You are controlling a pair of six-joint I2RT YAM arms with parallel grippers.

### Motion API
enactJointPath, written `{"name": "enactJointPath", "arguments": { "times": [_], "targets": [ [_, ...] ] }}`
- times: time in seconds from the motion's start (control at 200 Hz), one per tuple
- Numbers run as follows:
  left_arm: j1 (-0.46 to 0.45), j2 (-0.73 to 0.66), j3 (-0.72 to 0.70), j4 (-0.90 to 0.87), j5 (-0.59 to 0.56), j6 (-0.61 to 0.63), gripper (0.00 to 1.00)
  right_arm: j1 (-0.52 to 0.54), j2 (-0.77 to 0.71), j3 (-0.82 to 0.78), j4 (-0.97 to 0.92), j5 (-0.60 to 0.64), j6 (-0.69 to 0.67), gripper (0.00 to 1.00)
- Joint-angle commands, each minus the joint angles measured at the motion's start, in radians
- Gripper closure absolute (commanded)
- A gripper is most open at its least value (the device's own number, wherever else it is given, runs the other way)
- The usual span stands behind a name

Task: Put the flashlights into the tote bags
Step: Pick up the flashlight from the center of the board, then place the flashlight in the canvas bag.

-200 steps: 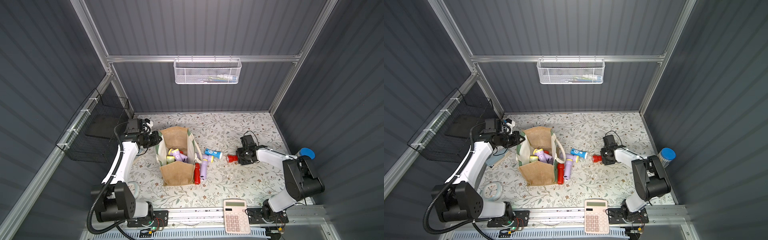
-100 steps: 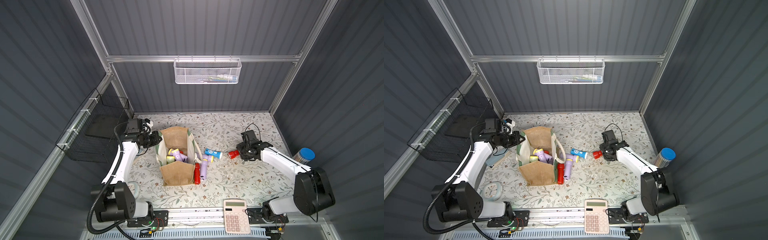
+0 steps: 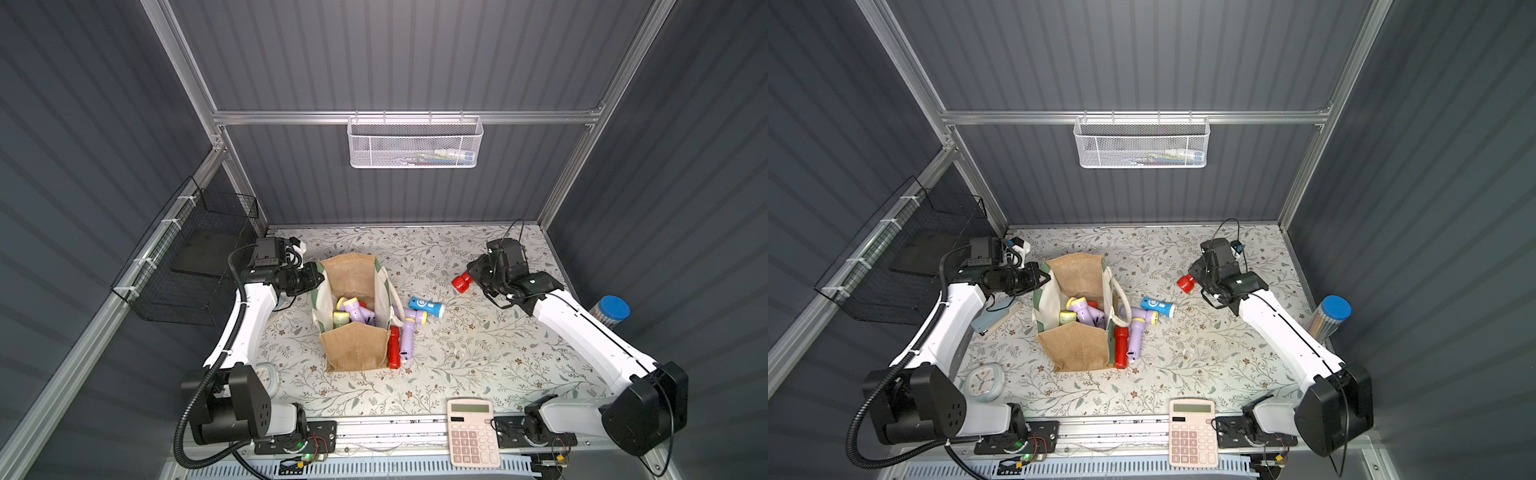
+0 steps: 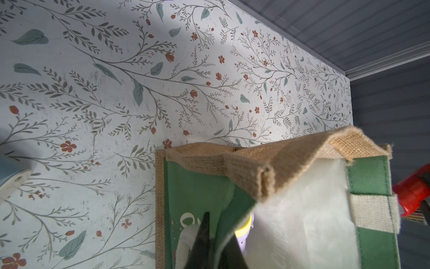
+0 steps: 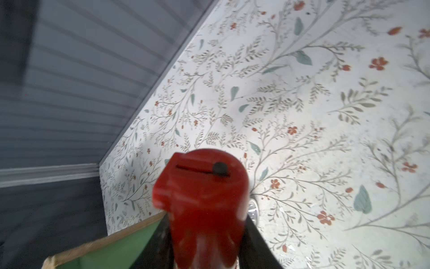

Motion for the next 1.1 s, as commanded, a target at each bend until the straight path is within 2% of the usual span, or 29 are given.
{"name": "enactJointPath", "arguments": {
  "times": [0.0,0.175,0.33,0.71,0.92,0.945,1.09],
  "targets": [
    [0.0,-0.016,0.002,-0.044,0.015,0.025,0.97,0.041,0.005,0.086,0.024,-0.021,-0.135,0.83],
    [0.0,-0.013,0.003,-0.049,0.026,0.038,0.98,0.077,0.072,0.2,0.033,-0.138,-0.188,0.83],
    [0.0,-0.017,-0.002,-0.049,0.029,0.046,0.98,0.108,0.134,0.268,0.047,-0.216,-0.169,0.84],
    [0.0,-0.03,-0.012,-0.043,0.039,0.048,0.98,0.216,0.321,0.499,0.194,-0.428,-0.233,0.85],
    [0.0,-0.03,-0.02,-0.029,0.051,0.036,0.99,0.287,0.42,0.629,0.189,-0.47,-0.334,0.84],
    [0.0,-0.027,-0.015,-0.036,0.056,0.039,0.98,0.292,0.437,0.646,0.183,-0.513,-0.342,0.84],
    [0.0,-0.036,-0.015,-0.035,0.054,0.039,0.99,0.333,0.536,0.749,0.132,-0.564,-0.386,0.85]
  ]
}}
